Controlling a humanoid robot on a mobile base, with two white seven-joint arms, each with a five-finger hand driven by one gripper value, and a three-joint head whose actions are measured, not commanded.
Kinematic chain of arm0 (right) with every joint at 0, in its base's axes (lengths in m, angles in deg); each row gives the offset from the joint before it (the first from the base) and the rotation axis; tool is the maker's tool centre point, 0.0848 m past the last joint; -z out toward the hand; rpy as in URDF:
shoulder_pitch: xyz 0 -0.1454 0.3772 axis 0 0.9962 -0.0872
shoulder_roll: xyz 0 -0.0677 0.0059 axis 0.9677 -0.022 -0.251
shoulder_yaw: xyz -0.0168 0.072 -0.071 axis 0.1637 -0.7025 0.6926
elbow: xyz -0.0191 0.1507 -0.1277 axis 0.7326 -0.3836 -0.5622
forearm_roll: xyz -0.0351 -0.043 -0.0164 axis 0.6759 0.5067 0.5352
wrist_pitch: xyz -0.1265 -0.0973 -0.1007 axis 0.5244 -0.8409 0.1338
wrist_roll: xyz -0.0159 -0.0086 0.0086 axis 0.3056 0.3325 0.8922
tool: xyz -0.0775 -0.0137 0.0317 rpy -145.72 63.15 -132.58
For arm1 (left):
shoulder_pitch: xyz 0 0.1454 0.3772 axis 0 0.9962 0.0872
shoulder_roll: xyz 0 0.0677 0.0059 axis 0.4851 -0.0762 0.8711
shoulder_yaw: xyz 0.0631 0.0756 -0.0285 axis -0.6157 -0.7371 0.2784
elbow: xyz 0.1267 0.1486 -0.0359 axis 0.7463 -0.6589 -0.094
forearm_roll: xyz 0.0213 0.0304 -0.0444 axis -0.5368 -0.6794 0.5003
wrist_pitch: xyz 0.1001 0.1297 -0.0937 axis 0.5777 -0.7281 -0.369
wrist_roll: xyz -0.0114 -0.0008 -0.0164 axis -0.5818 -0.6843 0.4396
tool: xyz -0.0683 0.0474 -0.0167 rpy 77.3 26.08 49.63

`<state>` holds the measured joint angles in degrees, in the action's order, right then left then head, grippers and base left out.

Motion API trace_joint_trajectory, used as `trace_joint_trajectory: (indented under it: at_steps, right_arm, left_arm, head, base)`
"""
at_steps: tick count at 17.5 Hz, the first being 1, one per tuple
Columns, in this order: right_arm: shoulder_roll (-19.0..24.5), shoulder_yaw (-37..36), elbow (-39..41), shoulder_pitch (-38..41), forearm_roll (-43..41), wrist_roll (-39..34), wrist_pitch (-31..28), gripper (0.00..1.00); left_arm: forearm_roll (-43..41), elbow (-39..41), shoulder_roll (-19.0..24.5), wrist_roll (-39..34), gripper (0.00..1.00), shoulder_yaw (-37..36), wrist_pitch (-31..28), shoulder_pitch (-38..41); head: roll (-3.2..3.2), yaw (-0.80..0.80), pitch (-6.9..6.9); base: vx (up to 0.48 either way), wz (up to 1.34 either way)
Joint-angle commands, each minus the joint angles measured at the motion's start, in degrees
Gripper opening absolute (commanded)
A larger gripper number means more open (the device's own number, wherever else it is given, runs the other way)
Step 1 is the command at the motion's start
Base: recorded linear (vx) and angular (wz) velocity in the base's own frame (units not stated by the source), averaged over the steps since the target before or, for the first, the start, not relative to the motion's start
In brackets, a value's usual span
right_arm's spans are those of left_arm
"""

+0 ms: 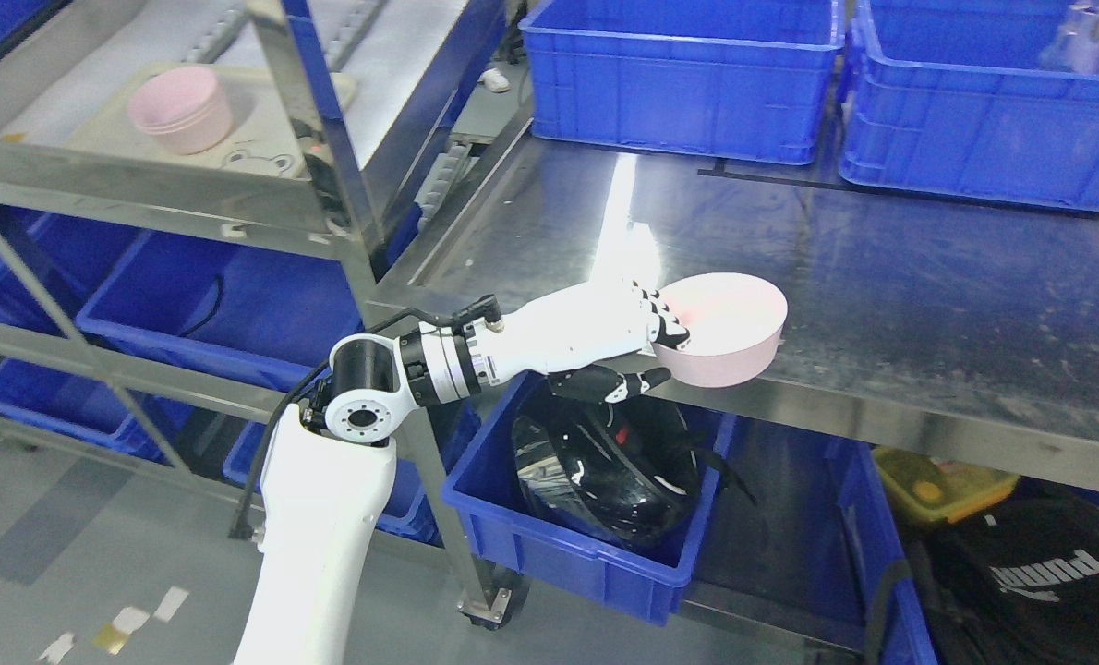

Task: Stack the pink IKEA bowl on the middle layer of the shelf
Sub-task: 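Carry the pink bowl in the left hand while the robot turns to the other shelf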

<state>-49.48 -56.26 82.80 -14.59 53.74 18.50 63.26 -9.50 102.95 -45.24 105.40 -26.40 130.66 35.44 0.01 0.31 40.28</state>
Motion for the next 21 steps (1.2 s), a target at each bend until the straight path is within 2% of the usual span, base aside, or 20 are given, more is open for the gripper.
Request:
trace_joint_trajectory:
  at_steps: [1, 10, 21]
  right_arm:
    - [-1.0, 0.0, 1.0, 1.2, 0.0, 0.0, 0.0, 1.0]
    - [-1.0, 0.0, 1.0, 1.2, 0.0, 0.0, 0.0, 1.0]
    - [-1.0, 0.0, 1.0, 1.2, 0.0, 0.0, 0.0, 1.0]
  left_arm:
    - [0.0, 0.9, 1.0, 0.0, 0.0, 0.2, 0.0, 0.1]
    - [-0.1, 0.8, 1.0, -0.1, 0.0, -0.5, 0.0, -0.3]
    - [-0.1, 0.8, 1.0, -0.2, 0.0, -0.3, 0.0, -1.5]
  head:
    - [0.0, 0.0, 0.0]
    - [0.0, 0.0, 0.0]
    - [0.0, 0.0, 0.01]
  base:
    - [-0.072, 0.57]
    - [-0.047, 0.69]
    - [0.129, 0.79]
